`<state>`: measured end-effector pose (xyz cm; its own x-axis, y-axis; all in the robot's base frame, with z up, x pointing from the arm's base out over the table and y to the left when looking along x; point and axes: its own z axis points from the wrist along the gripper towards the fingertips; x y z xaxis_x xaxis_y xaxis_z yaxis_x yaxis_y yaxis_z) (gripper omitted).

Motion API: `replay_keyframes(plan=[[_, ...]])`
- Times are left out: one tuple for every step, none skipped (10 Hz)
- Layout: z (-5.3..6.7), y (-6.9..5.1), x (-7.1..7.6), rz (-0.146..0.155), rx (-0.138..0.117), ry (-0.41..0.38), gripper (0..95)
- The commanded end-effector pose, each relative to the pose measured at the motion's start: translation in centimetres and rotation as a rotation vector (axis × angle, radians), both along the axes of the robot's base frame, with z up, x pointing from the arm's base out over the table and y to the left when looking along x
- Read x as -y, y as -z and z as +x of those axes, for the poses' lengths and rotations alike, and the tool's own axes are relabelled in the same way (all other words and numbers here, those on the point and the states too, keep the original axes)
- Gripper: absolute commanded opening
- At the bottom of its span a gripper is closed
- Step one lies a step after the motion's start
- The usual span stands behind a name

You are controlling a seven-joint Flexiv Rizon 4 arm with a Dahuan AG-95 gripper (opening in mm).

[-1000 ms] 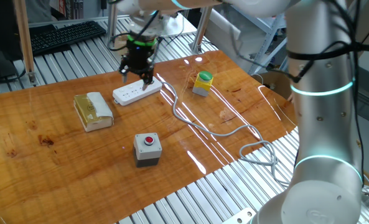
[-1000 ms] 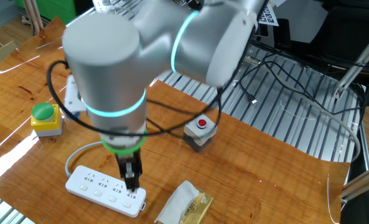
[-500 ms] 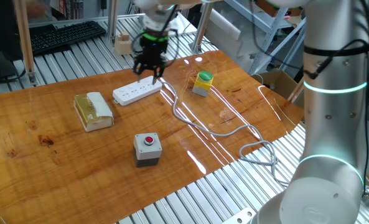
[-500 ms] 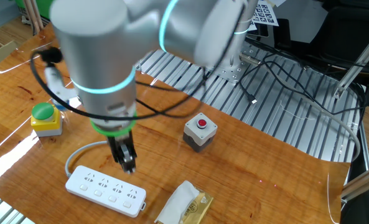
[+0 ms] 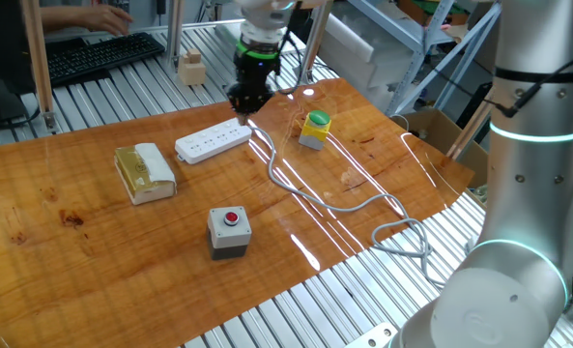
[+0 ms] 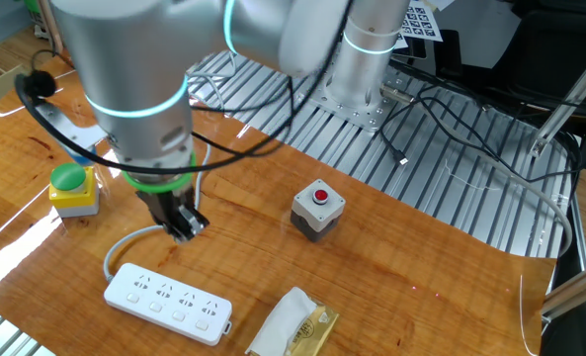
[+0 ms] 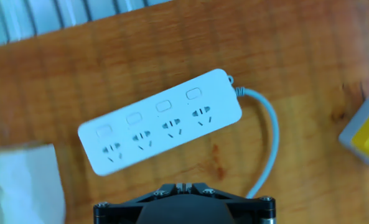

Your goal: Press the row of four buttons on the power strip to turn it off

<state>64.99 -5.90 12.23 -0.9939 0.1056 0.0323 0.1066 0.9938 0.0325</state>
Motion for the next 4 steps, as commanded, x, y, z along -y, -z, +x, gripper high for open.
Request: replay_keyframes(plan=[[-0.62,-0.08,1.45,0.001,0.009,-0.104,0.0],[-0.73,-0.06,1.62,0.000,0.010,-0.102,0.0],[-0.94,-0.01,1.84,0.000,0.010,-0.101,0.0],[-1.01,0.02,1.88,0.000,0.010,-0.102,0.0]])
